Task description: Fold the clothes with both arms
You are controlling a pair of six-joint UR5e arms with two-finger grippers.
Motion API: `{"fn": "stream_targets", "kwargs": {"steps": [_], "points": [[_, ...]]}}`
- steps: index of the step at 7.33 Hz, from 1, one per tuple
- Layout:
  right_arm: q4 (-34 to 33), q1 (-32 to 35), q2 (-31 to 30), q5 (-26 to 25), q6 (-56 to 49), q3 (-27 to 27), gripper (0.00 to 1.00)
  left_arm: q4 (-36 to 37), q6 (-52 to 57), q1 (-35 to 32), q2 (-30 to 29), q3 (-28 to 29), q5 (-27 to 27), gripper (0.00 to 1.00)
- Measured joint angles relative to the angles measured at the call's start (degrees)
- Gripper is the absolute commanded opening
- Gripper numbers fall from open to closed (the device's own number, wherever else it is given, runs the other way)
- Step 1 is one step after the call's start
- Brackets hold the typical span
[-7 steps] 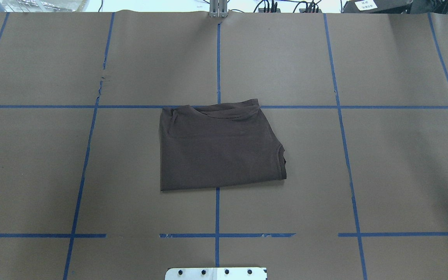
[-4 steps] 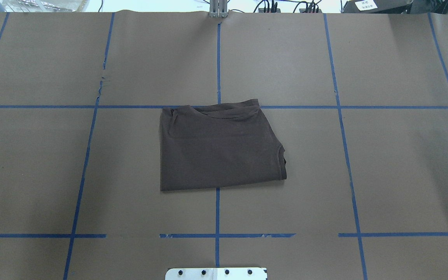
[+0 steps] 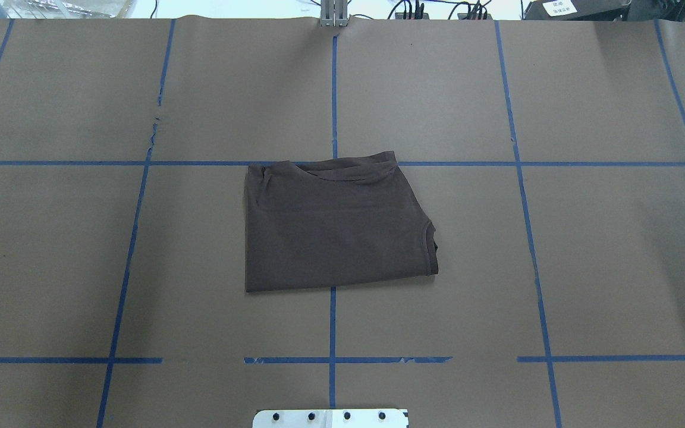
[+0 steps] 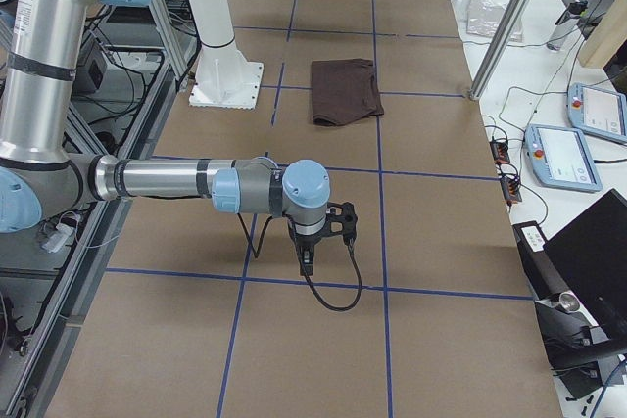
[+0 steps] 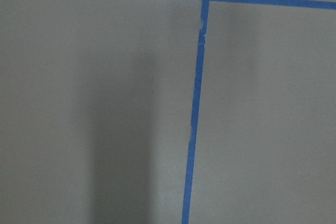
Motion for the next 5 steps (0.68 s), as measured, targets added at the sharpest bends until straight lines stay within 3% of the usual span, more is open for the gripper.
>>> {"fn": "stream_targets", "kwargs": {"steps": [2, 5], "points": [[0.01, 0.02, -0.02, 0.12, 0.02, -0.03, 1.00, 0.01, 0.04, -0.09, -0.01, 0.22, 0.84, 1.00], [0.01, 0.03, 0.07, 0.27, 0.08, 0.07, 1.00, -0.40, 0.04, -0.04, -0.45, -0.06, 9.61, 1.00]]}}
